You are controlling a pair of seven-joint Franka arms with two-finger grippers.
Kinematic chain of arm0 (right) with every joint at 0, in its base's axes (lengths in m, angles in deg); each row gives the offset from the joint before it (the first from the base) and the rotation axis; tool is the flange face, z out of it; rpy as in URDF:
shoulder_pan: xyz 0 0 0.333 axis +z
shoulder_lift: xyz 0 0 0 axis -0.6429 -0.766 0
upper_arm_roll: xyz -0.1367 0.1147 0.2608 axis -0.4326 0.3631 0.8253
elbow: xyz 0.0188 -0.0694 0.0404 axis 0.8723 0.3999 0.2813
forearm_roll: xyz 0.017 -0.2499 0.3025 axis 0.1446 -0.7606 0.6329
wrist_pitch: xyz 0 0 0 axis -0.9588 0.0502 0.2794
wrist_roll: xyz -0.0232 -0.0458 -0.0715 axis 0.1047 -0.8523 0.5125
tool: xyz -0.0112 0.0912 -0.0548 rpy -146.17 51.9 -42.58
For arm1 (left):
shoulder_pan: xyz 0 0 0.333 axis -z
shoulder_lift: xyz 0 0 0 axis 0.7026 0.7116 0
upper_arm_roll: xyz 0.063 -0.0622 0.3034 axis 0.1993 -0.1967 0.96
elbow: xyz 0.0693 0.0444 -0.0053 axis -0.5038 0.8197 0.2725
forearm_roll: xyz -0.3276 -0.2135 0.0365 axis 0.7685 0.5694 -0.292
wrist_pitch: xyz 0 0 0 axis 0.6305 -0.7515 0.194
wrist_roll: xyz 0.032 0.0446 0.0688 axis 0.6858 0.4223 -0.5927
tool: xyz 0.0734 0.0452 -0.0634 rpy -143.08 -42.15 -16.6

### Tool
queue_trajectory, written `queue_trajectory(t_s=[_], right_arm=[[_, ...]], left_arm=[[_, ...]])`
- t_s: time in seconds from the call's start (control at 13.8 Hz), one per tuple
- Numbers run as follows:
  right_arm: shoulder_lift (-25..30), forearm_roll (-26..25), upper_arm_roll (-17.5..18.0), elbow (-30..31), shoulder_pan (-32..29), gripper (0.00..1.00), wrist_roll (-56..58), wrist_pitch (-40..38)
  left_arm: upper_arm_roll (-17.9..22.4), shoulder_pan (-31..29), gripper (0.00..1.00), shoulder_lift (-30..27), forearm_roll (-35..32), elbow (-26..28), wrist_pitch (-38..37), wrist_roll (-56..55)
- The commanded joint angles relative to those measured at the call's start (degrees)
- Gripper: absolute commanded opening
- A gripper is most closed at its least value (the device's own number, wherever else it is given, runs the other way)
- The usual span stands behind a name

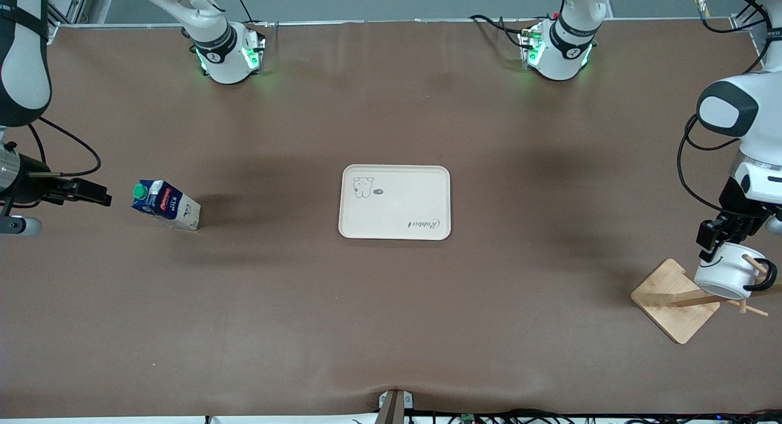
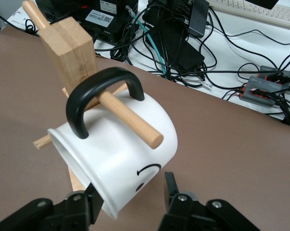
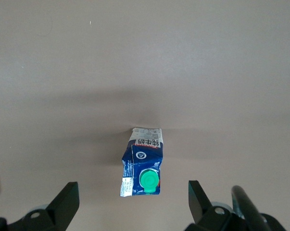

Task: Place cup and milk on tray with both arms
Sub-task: 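Reach the left gripper to the white mug while the right gripper reaches the milk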

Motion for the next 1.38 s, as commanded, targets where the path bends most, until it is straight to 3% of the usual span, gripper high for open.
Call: queue_trajectory(t_s=[0.0, 0.14, 0.29, 0.51, 1.09, 1.3], right_arm=[[-1.7, 0.4, -0.1, -1.3, 0.4, 1.00, -0.2, -0.2], [-1.8, 0.5, -0.1, -1.3, 0.1, 1.00, -0.6, -0.2], [-3.0, 0.5, -0.1, -1.4, 0.4, 1.00, -0.4, -0.1], [-4.6, 0.6, -0.1, -1.3, -0.3, 1.00, -0.6, 0.7], [-6.9, 1.1, -0.2, -0.5, 0.0, 1.00, -0.9, -0.1], [-6.9, 3.4, -0.2, 2.5, -0.6, 1.00, -1.2, 0.2]], left_arm=[[-0.2, -0.3, 0.47, -0.4, 0.9, 1.1, 1.7, 1.6], [-0.2, -0.1, 0.34, -0.5, 0.9, 1.4, 1.8, 1.6], [-0.3, 0.2, 0.14, -0.5, 0.9, 1.5, 1.8, 1.6], [-2.2, 0.1, 0.00, -0.7, 0.9, 1.5, 1.8, 1.6], [-5.2, 0.1, 0.00, -2.8, 0.3, 1.4, 1.1, 3.0], [-7.1, 0.2, 0.00, -4.0, 0.4, 0.7, -3.3, 2.4]])
